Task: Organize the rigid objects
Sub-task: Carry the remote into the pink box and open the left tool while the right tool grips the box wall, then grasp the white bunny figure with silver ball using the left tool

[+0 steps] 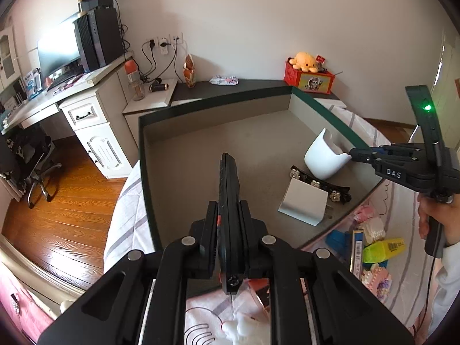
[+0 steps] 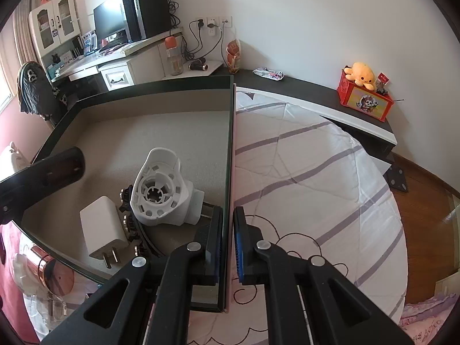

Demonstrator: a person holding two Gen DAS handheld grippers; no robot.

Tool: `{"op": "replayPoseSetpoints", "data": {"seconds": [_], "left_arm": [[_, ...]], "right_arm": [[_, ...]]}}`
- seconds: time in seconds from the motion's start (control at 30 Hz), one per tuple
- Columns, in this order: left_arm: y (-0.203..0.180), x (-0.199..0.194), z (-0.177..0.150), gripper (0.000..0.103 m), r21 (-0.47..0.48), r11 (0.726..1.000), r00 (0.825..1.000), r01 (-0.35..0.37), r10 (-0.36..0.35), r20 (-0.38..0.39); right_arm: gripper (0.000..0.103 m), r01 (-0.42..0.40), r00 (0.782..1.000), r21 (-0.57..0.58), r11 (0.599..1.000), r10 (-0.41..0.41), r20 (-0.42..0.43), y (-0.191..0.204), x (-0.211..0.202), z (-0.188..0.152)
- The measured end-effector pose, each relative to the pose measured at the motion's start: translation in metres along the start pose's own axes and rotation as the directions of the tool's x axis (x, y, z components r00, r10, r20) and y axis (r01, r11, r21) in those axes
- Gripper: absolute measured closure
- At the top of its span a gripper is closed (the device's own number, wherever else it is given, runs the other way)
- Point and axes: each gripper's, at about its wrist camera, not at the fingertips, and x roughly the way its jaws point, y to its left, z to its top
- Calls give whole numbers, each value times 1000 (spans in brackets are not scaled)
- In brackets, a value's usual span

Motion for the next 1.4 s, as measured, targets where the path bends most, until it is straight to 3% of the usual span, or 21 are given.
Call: {"op": "replayPoseSetpoints", "data": {"seconds": [0.13,0.2,0.23,0.27,0.4,0.7,0.87,1.0,1.1,1.3,1.4], "left_arm": [[4,10,0,85,-50,998,1000,24,-25,-15],[8,7,-3,59,-82,996,1000,28,-29,-6],[11,2,-5,32,-96,995,1000,27,-26,8],[14,-6,-8,18,-111,994,999,23,-19,35],[29,-33,-19,10,-145,989,995,2,12,99],[43,-61,-76,9,-123,992,1000,7,-4,26],[23,-61,-102,9,-58,998,999,30,-31,-10],[9,-46,-111,10,-6,1000,999,10,-10,-53],[11,-40,-110,23,-22,1000,998,1,-2,-62],[15,-32,-110,35,-12,1000,997,-7,6,-72],[15,-26,-109,54,6,1000,996,-14,15,-91]], "right_arm": [[96,4,1000,-3,1000,-4,-4,1,1,0],[96,6,1000,-5,1000,-6,-8,1,1,1],[96,7,1000,-6,1000,-7,-10,1,1,1],[96,6,1000,-8,1000,-6,-12,1,1,1],[96,4,1000,-11,1000,-4,-17,1,0,-2],[95,-16,999,-1,1000,16,-28,-2,-2,-5],[95,-15,999,6,1000,15,-40,-3,0,-6],[95,-9,999,11,1000,10,-44,-4,0,-7],[95,-8,999,15,1000,9,-43,-4,-1,-8],[95,-26,999,16,1000,27,-43,-5,-3,-10],[94,-30,999,17,999,31,-44,-6,-3,-11]]}}
